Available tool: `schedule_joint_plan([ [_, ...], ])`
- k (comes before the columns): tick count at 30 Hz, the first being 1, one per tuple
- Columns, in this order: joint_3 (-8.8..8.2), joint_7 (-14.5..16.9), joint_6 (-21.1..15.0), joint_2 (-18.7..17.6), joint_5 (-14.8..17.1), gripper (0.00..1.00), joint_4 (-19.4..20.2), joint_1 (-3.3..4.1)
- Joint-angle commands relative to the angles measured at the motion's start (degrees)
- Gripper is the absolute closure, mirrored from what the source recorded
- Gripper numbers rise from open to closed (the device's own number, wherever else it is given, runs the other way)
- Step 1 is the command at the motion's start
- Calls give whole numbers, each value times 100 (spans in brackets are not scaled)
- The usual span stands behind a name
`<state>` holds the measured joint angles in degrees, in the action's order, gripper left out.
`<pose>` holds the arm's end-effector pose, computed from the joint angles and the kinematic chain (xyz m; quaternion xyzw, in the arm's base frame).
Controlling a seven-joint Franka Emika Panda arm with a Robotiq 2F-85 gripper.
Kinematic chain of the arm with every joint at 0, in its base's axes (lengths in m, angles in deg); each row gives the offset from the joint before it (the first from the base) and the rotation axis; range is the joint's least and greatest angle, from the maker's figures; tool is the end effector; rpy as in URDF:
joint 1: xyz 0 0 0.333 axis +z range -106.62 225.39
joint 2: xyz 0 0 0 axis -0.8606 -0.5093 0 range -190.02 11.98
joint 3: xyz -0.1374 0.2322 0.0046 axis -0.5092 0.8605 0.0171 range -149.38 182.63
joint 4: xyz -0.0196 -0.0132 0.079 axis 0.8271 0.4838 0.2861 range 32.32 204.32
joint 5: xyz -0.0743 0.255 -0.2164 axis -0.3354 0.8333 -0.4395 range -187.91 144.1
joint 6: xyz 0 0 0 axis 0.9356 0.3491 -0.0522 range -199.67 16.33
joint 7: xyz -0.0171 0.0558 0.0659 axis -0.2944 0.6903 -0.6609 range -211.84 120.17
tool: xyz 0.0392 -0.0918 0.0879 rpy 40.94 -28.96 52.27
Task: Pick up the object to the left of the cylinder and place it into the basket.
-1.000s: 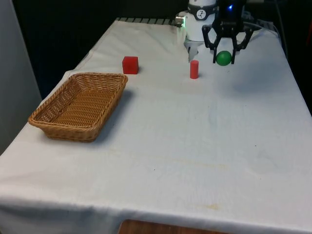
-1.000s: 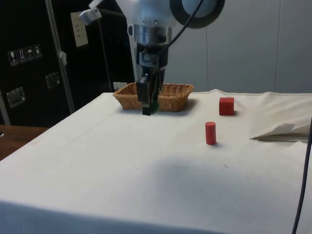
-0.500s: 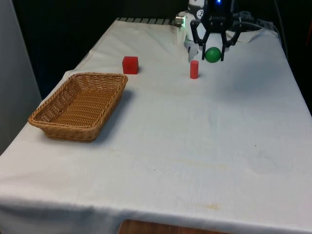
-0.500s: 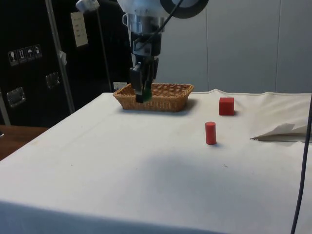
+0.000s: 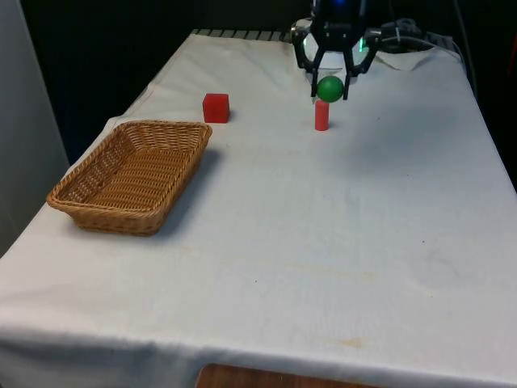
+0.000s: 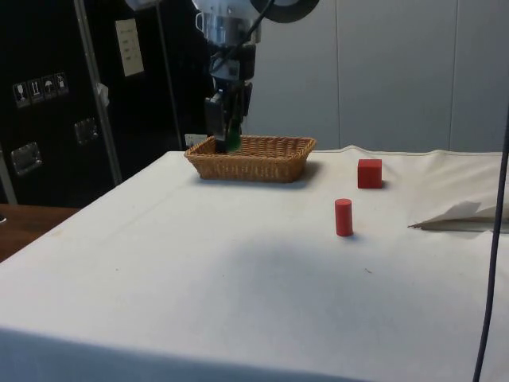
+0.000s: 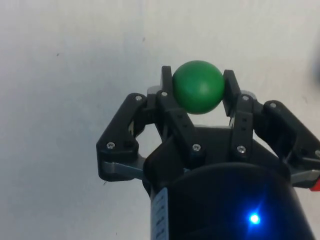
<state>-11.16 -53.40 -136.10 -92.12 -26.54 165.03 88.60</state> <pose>0.4877 0.0125 0.2877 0.9938 -0.0183 0.1063 0.0272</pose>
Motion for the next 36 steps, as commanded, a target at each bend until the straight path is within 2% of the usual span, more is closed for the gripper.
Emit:
schedule_joint_plan([
  [1, -11, 115, 46, -6, 97, 100, -34, -23],
  [8, -218, 327, 23, -126, 120, 100, -166, -69],
  [9, -241, 223, 0, -143, 11, 100, -166, -40],
  [10, -241, 355, 17, -143, 126, 100, -183, -74],
  [16, -424, 556, 17, -258, 178, 100, -309, -103],
  [17, -464, 464, 0, -281, 80, 100, -315, -69],
  [18, -453, 590, 23, -275, 195, 100, -332, -103],
  [23, -607, 791, 23, -407, 275, 100, -464, -126],
  [24, -642, 665, 0, -413, 149, 100, -453, -86],
  [25, -636, 825, 23, -430, 298, 100, -487, -132],
  [31, -808, 1129, 29, -630, 498, 100, -670, -160],
  [32, -848, 1031, 0, -647, 401, 100, -665, -115],
  [33, -831, 1169, 29, -659, 527, 100, -699, -166],
  [36, -894, 1301, 23, -751, 625, 100, -773, -183],
])
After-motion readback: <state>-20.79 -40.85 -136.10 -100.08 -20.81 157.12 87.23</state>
